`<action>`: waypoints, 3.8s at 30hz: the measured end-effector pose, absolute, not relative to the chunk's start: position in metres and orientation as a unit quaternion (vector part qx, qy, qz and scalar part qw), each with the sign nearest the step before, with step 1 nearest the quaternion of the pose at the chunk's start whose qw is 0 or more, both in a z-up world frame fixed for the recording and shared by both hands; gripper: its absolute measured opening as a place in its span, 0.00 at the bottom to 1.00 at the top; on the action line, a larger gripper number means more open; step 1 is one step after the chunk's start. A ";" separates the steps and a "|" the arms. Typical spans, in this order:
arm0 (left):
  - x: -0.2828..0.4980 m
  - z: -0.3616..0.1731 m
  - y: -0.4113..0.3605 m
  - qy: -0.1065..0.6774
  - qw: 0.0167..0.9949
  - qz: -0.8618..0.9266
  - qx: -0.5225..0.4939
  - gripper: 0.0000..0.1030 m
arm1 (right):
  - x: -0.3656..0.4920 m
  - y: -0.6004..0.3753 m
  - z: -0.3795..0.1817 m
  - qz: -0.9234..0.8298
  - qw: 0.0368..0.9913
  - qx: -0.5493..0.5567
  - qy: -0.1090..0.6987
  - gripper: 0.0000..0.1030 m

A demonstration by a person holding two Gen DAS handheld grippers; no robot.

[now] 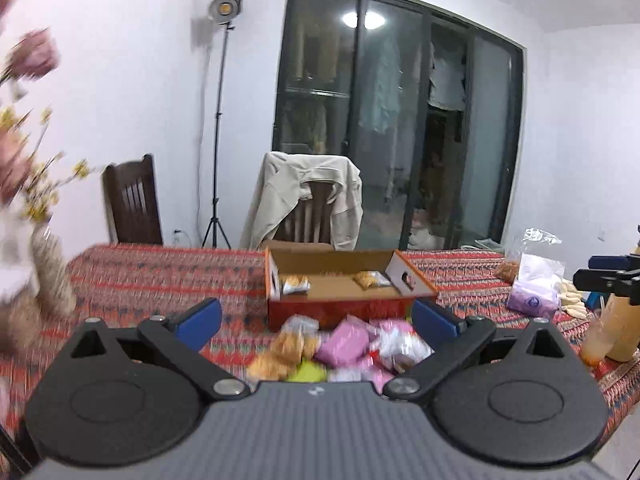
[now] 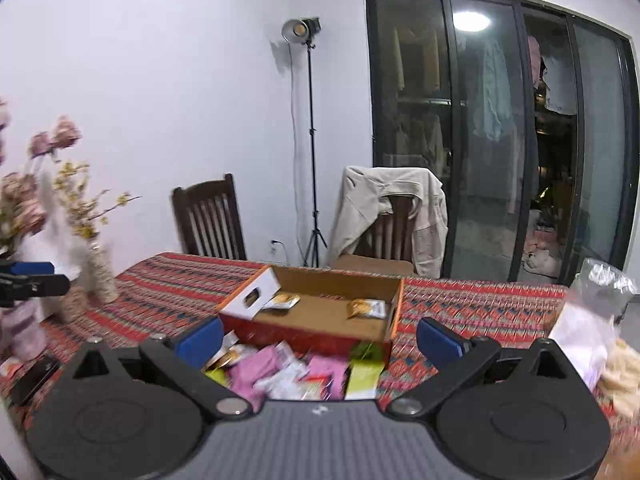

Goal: Organize snacks
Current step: 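Move both tools back toward the snack pile, then grasp a cracker packet with the right gripper while the left grasps a white packet, then carry both packets into the box and open both grippers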

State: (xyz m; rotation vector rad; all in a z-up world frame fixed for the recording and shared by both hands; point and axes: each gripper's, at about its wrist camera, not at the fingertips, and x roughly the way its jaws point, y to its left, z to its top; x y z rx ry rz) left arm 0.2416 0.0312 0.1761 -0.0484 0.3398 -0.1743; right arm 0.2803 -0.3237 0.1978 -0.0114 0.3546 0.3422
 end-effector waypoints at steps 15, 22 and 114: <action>0.161 0.044 0.003 0.232 0.967 -0.101 0.021 1.00 | 0.186 -0.297 0.035 0.126 0.969 0.001 0.214 1.00; 0.178 0.035 0.001 0.243 0.964 -0.103 0.021 1.00 | 0.189 -0.285 0.023 0.137 0.969 -0.005 0.206 1.00; 0.638 0.151 -0.009 0.305 0.939 -0.139 -0.077 0.41 | 0.625 -0.277 0.160 0.256 0.908 0.094 0.319 0.42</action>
